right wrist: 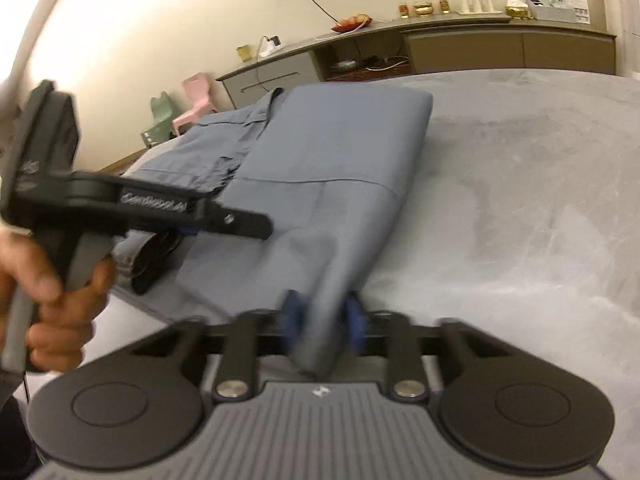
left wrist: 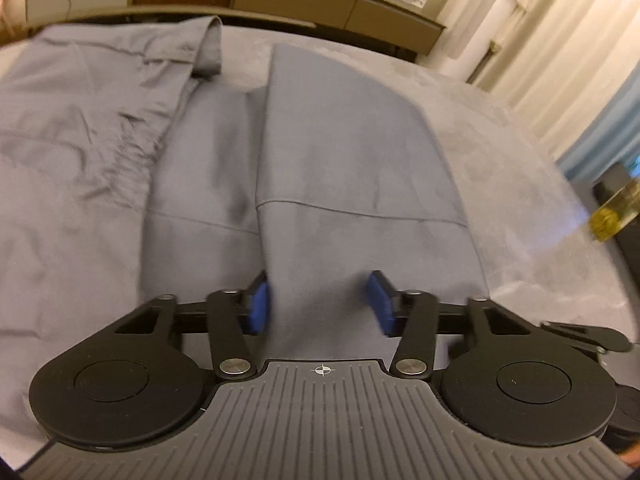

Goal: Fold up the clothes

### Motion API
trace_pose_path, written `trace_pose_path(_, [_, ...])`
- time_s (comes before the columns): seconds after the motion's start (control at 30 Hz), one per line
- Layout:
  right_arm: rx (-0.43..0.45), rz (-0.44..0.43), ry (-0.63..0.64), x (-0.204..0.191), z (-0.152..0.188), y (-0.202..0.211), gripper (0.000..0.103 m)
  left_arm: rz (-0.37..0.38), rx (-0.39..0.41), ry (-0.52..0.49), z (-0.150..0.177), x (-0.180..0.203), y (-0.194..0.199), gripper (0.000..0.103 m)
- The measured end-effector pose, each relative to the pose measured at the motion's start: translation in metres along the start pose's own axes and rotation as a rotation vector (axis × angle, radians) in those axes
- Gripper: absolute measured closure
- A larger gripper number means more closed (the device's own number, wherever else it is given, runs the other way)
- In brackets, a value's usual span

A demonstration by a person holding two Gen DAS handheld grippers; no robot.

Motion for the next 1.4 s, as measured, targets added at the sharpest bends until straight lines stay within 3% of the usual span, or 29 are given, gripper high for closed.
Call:
trace_pose_path(0.1, [0.083, 0.113, 0.040, 0.010, -0.016, 0.027, 0.098, 0.078, -0.001, 0.056, 0.001, 0.005, 0.006, 0.085])
trace_pose_path(0.17, [0.079, 0.160, 0.060, 0.018, -0.016, 0.037, 0.098, -0.036, -0.016, -0.026, 0.006, 0.011, 0.001, 0.080])
trace_pose_path(0.23, [0.023, 0.194, 0.098, 0.022, -0.004, 0.034, 0.094, -0.123, -0.014, -0.088, 0.010, 0.012, 0.000, 0.086])
trace_pose_path(0.3, [0.021, 0.218, 0.116, 0.023, 0.002, 0.036, 0.088, -0.069, 0.008, -0.073, 0.013, 0.011, 0.016, 0.071])
trace_pose_path(0.4, [0.184, 0.291, 0.190, 0.012, -0.005, 0.062, 0.077, -0.020, 0.087, -0.131, 0.016, 0.006, 0.067, 0.057])
trace_pose_path(0.47, [0.296, 0.292, 0.263, -0.003, -0.009, 0.076, 0.076, -0.097, 0.144, -0.231, 0.020, -0.001, 0.095, 0.050])
trace_pose_path(0.5, [0.308, 0.253, 0.277, -0.011, -0.009, 0.074, 0.076, -0.135, 0.166, -0.274, 0.021, -0.005, 0.107, 0.044])
trace_pose_path(0.57, [0.263, 0.193, 0.311, -0.026, -0.004, 0.053, 0.078, -0.201, 0.156, -0.292, 0.027, -0.021, 0.110, 0.043])
trace_pose_path(0.63, [0.207, 0.159, 0.365, -0.041, 0.004, 0.029, 0.079, -0.216, 0.110, -0.281, 0.038, -0.034, 0.103, 0.044])
trace_pose_path(0.73, [0.047, 0.197, 0.410, -0.051, 0.018, -0.002, 0.079, -0.226, 0.037, -0.275, 0.059, -0.050, 0.091, 0.044])
trace_pose_path(0.8, [-0.030, 0.213, 0.408, -0.052, 0.023, -0.013, 0.078, -0.225, 0.043, -0.265, 0.069, -0.052, 0.088, 0.047])
trace_pose_path(0.87, [-0.040, 0.171, 0.375, -0.058, 0.012, -0.007, 0.080, -0.189, 0.063, -0.267, 0.068, -0.043, 0.098, 0.052])
trace_pose_path(0.93, [0.017, 0.132, 0.337, -0.061, -0.009, 0.005, 0.080, -0.088, 0.118, -0.256, 0.061, -0.024, 0.111, 0.048])
trace_pose_path(1.03, [0.056, 0.186, 0.365, -0.058, -0.048, -0.008, 0.080, 0.044, 0.134, -0.278, 0.054, 0.007, 0.108, 0.046])
trace_pose_path(1.13, [0.042, 0.264, 0.327, -0.041, -0.090, -0.049, 0.080, 0.106, 0.119, -0.347, 0.055, 0.034, 0.089, 0.046])
trace_pose_path(1.23, [-0.055, 0.301, 0.296, -0.016, -0.098, -0.099, 0.080, 0.118, 0.099, -0.325, 0.071, 0.026, 0.073, 0.047])
trace_pose_path(1.3, [-0.132, 0.316, 0.309, -0.002, -0.091, -0.128, 0.080, 0.073, 0.057, -0.298, 0.075, 0.013, 0.065, 0.054])
trace_pose_path(1.4, [-0.183, 0.325, 0.335, 0.001, -0.079, -0.144, 0.078, 0.022, 0.097, -0.350, 0.069, 0.004, 0.073, 0.052])
Point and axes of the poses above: each gripper's, at about its wrist camera, not at the fingertips, and y roughly against the way its jaws point, x to its right, z to its underside, the point moved 1 cm from there along -y, roughly the way its jaws point, and after that the axes turned 11 degrees about x, right-handed, at the moved point
